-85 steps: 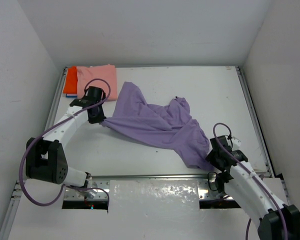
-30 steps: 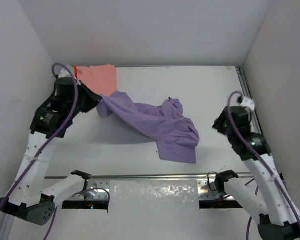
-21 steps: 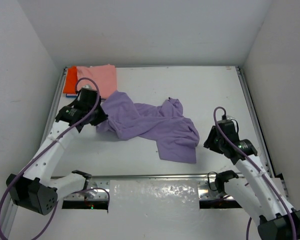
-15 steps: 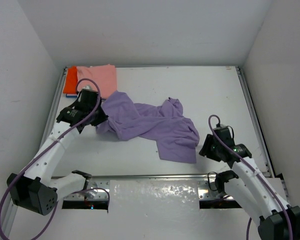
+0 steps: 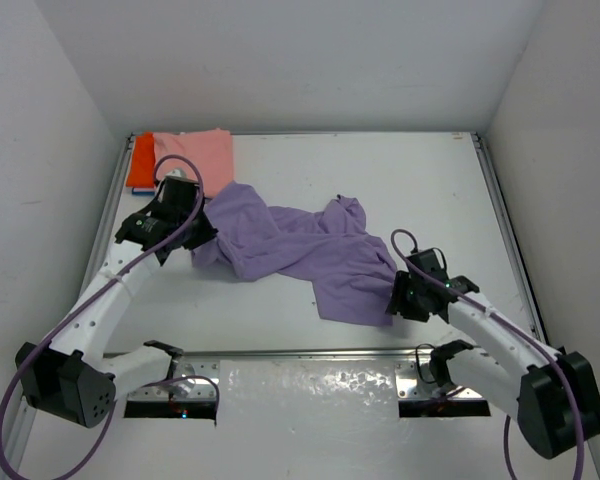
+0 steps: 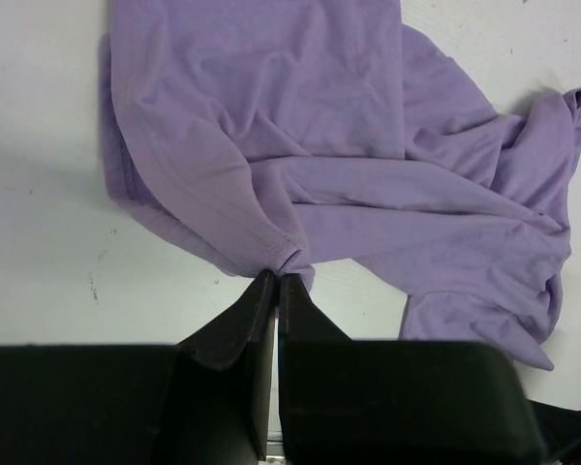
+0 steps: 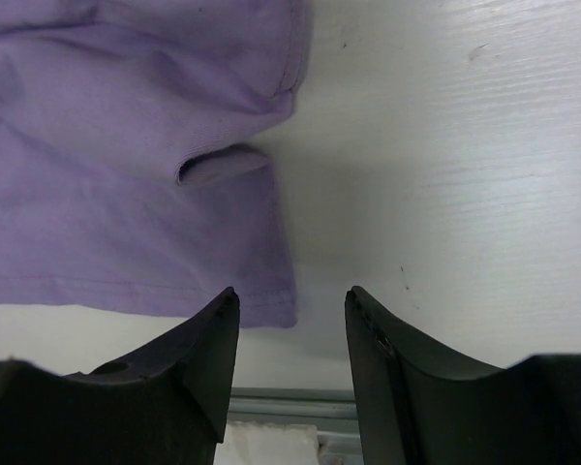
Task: Fold and stack the t-shirts
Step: Flatten out the tshirt
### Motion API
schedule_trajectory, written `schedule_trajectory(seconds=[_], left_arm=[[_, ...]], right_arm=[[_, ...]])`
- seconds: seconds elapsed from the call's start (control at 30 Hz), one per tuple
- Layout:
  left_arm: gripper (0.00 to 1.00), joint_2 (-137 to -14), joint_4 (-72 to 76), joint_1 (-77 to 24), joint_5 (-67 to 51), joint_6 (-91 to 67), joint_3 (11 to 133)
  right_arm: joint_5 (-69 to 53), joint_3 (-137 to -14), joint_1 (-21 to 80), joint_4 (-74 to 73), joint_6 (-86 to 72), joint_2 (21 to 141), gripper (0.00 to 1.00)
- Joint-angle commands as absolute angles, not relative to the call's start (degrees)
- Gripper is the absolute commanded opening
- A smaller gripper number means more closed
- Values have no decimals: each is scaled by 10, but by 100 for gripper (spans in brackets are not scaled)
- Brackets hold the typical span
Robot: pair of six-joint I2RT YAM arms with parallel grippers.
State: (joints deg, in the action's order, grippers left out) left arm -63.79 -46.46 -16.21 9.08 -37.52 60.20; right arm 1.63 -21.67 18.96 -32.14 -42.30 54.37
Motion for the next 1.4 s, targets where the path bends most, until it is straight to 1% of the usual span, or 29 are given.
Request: schedule_trajectory(seconds=[0.0, 0.33, 0.53, 0.7, 0.97, 1.1, 1.13, 1.2, 1.23, 1.33, 1.37], left_arm=[[0, -635, -444, -170, 100, -367, 601], [0, -640, -445, -170, 105, -367, 612], [0, -643, -446, -170, 106, -366, 616], [0, -645, -453, -170, 112, -362, 626], [0, -650, -455, -171, 118, -360, 636], [0, -652, -455, -171, 118, -360, 641], [0, -654, -455, -172, 118, -360, 644], [0, -657, -455, -173, 119, -359, 647], [0, -657, -454, -173, 120, -359, 649], [0, -663, -453, -173, 121, -359, 654], [0, -664, -452, -173, 121, -359, 657]], right_arm=[[36, -234, 209, -291, -437, 569, 47], [62, -231, 244, -269, -453, 599, 47], [91, -247, 291, -265, -474, 643, 47], [108, -240, 298, -258, -495, 647, 46], [101, -193, 310, -227, -527, 650, 40], [108, -189, 315, -242, -540, 664, 31], [112, -191, 316, -247, -538, 667, 25], [119, -199, 318, -259, -536, 672, 17], [123, -201, 319, -267, -537, 674, 7], [139, -214, 319, -289, -535, 669, 0], [145, -221, 319, -298, -536, 665, 0]])
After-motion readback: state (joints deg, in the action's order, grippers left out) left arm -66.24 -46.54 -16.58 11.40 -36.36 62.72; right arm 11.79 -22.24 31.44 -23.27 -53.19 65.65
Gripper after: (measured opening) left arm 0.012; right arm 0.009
